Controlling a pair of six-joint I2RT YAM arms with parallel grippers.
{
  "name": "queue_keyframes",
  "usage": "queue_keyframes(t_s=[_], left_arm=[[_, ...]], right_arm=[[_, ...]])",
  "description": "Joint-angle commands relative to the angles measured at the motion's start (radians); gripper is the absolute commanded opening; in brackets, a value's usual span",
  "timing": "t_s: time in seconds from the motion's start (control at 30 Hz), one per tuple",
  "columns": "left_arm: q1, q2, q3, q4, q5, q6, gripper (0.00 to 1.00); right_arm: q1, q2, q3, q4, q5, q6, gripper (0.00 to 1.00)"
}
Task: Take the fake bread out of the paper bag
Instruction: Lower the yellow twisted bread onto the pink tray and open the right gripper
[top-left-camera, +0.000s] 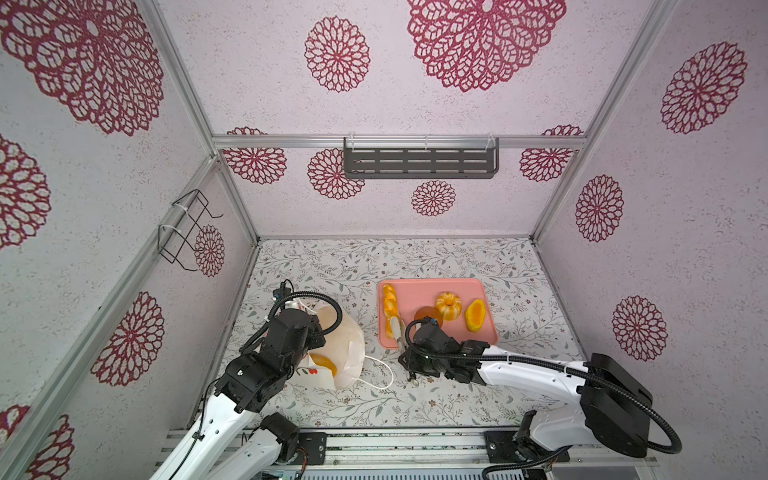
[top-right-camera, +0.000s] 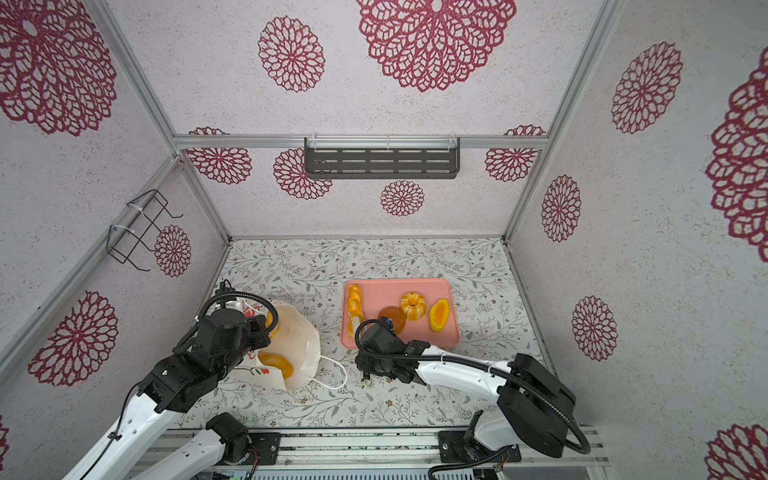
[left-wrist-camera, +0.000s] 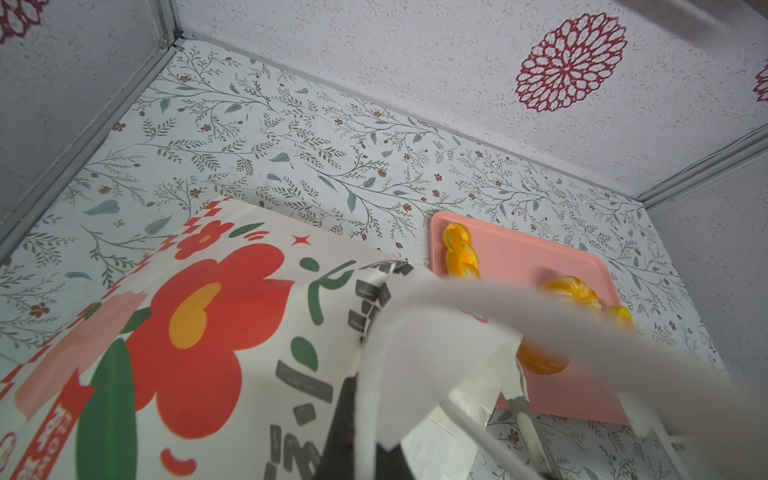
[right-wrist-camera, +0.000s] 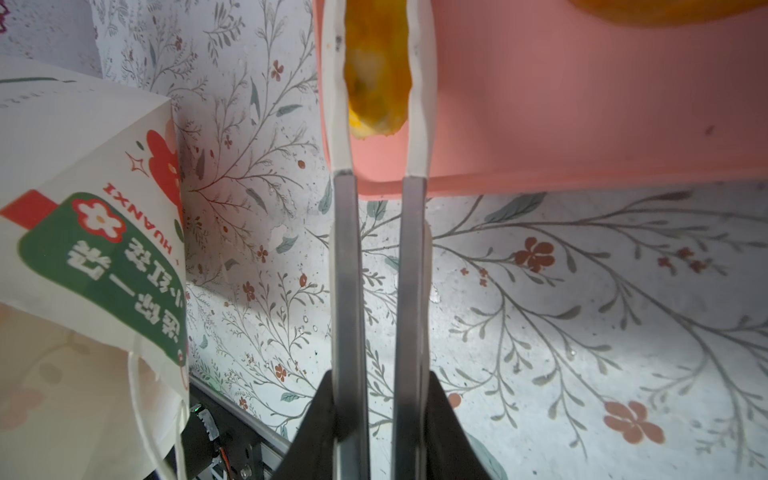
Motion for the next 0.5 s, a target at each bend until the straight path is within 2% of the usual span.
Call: queue_keyframes(t_s=[0.0,0.07,0.13,0.47], left_arm=[[0.006,-0.004,0.03,0.018,-0.006,0.007,0.0],[0.004,-0.003,0.028,0.018,-0.005,0.007,0.0],[0.006,-0.003,0.028,0.015,-0.005,0.008,0.0],[0.006,0.0,0.019,0.016,0.004,0.01,0.0]], right_arm=[[0.002,-0.002,0.031,0.073,-0.001,0.012,0.0],[0.002,0.0,0.035,0.074,-0.003,0.011,0.04],[0.002,-0.005,0.037,0.066,0.0,0.008,0.16],[0.0,-0.038,0.036,0.017,0.023,-0.004,0.34]])
